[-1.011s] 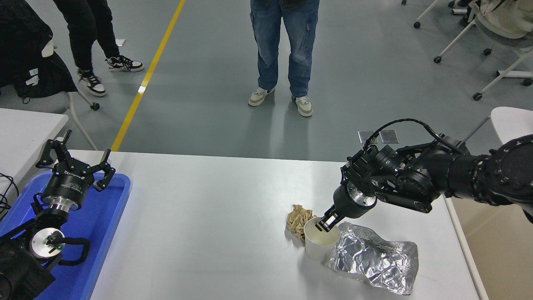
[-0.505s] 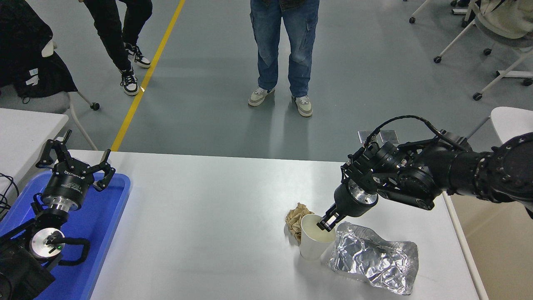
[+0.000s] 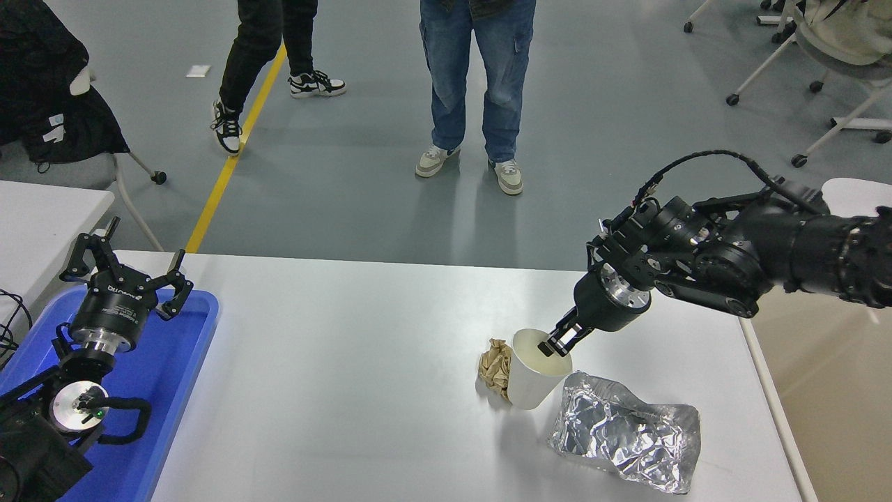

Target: Clean the table surface

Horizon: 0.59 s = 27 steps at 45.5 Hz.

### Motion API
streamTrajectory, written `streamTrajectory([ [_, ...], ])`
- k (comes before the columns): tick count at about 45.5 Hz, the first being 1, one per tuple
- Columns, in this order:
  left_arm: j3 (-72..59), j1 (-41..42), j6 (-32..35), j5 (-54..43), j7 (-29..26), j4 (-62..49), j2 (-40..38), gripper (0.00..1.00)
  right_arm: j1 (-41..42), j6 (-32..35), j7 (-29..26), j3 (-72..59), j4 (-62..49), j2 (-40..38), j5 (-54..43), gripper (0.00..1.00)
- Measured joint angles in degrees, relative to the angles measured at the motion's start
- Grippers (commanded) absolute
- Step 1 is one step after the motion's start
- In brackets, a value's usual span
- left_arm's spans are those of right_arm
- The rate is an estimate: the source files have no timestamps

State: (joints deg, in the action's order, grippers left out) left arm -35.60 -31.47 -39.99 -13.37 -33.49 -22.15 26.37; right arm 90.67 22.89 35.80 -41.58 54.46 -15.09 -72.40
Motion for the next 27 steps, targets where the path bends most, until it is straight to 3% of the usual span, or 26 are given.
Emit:
streamTrajectory([
  [14, 0.0, 0.0, 0.0, 0.0, 0.0, 0.0, 0.0, 1.00, 12.3, 5.1, 0.5, 0.1, 11.8, -10.5, 0.2, 0.00],
  [27, 0.0, 0.0, 0.0, 0.0, 0.0, 0.0, 0.0, 1.00, 20.0, 11.0, 0.6, 0.7, 15.9, -16.2, 0.5, 0.00],
])
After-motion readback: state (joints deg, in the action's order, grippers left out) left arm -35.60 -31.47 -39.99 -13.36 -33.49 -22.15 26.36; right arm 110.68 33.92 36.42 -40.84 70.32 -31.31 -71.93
